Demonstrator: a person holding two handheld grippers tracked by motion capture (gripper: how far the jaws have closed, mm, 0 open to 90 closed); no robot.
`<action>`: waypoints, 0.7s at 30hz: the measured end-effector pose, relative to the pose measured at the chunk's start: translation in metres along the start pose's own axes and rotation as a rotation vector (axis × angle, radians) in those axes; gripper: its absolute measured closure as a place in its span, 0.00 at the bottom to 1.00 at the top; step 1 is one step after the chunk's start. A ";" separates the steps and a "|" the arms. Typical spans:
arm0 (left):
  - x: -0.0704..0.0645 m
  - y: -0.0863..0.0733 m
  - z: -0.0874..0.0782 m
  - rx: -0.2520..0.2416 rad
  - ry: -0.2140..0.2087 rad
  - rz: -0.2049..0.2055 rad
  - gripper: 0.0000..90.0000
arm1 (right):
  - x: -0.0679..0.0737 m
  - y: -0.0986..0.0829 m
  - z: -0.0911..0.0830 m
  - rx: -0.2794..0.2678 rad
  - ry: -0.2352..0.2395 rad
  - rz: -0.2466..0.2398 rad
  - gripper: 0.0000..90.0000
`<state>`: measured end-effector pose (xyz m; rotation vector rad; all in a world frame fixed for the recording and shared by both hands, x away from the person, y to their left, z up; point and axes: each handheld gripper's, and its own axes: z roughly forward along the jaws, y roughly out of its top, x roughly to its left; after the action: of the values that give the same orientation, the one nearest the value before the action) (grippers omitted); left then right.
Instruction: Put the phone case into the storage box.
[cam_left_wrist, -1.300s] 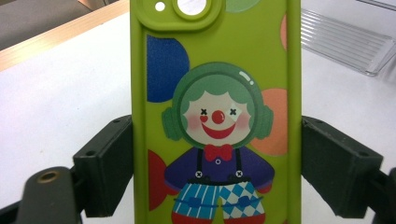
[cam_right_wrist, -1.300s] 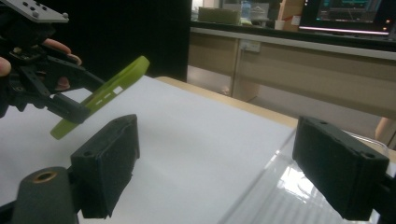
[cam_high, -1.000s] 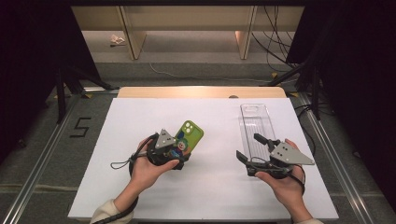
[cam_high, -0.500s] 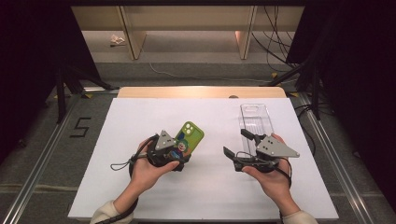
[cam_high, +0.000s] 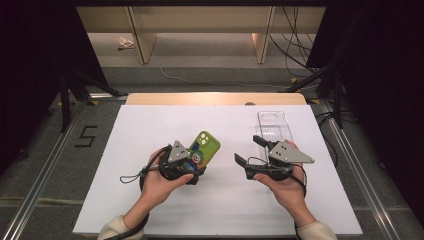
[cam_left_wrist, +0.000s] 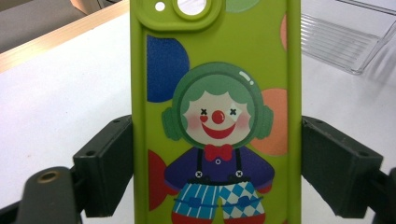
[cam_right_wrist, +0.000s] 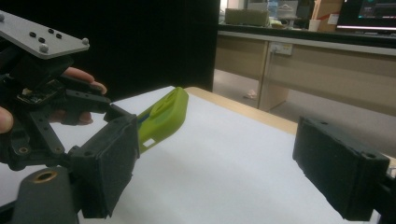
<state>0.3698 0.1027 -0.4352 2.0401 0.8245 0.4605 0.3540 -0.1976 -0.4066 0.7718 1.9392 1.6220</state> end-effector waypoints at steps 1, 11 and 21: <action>0.000 0.000 0.000 -0.001 0.000 0.000 0.19 | 0.000 0.000 0.001 0.003 -0.001 0.001 0.18; -0.002 0.001 0.000 -0.010 0.001 0.003 0.19 | 0.002 0.002 0.006 0.006 0.005 0.010 0.18; -0.006 0.001 0.001 -0.012 -0.002 0.009 0.18 | 0.003 0.003 0.011 0.007 0.007 0.020 0.18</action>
<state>0.3666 0.0979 -0.4348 2.0340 0.8094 0.4673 0.3599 -0.1875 -0.4052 0.7914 1.9494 1.6320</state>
